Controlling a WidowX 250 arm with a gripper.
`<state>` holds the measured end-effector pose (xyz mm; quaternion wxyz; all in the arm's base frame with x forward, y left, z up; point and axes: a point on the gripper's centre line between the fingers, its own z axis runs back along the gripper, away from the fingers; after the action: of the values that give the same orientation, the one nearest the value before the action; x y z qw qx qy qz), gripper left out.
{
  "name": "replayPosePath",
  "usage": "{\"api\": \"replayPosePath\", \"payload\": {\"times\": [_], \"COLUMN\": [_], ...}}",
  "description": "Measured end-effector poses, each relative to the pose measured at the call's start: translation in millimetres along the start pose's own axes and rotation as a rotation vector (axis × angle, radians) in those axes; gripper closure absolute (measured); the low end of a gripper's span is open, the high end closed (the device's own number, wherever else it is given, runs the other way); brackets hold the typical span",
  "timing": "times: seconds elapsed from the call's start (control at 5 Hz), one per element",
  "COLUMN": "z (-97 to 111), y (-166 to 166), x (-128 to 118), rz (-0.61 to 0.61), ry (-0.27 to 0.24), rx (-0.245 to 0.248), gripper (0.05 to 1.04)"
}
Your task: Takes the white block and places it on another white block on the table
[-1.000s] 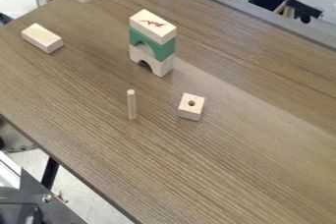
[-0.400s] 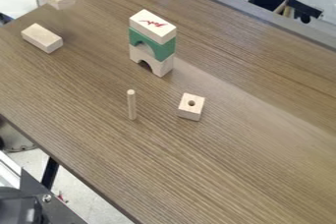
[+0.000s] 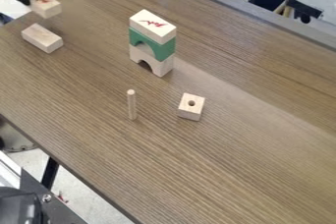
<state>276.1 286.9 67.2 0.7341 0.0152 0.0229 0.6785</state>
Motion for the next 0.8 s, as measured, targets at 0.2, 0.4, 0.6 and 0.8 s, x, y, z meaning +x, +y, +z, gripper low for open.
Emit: {"api": "replayPosePath", "payload": {"times": [0.2, 0.4, 0.6, 0.8], "z": [-9.6, -15.0, -20.5, -20.9], "y": [5.7, 8.3, 11.7, 14.0], "x": [-0.9, -3.0, -6.4, -8.6], "rz": [0.008, 0.011, 0.016, 0.023], "ry": [-0.002, 0.004, 0.007, -0.003], "rx": [0.017, 0.024, 0.032, 0.026], "gripper": [0.544, 0.544, 0.544, 0.544]}}
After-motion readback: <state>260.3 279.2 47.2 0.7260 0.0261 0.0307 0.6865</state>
